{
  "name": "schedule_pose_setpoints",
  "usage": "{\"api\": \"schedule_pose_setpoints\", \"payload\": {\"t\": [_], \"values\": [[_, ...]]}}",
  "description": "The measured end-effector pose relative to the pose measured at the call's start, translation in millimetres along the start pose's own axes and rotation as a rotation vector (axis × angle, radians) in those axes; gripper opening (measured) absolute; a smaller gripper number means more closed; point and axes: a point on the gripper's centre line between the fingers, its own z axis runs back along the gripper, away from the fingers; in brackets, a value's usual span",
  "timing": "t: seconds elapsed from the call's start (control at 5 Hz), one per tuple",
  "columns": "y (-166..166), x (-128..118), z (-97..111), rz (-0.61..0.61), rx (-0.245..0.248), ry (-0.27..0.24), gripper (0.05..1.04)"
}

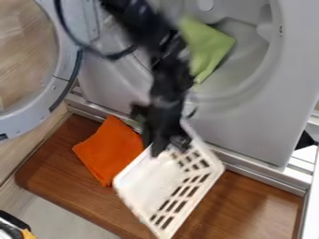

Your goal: Moved the white basket to the right

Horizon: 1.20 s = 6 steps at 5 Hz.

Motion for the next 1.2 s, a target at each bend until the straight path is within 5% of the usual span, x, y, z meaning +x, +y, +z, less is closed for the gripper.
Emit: {"api": "schedule_pose_setpoints", "payload": {"t": [0.2, 0.4, 0.8, 1.2], "values": [[-42, 20, 55, -0.072, 0.005, -0.087, 0.094], [-81, 37, 82, -0.148, -0.049, -0.163, 0.094], [-130, 62, 52, -0.198, -0.085, -0.112, 0.094], [-118, 29, 28, -0.131, -0.018, 0.067, 0.094]]}}
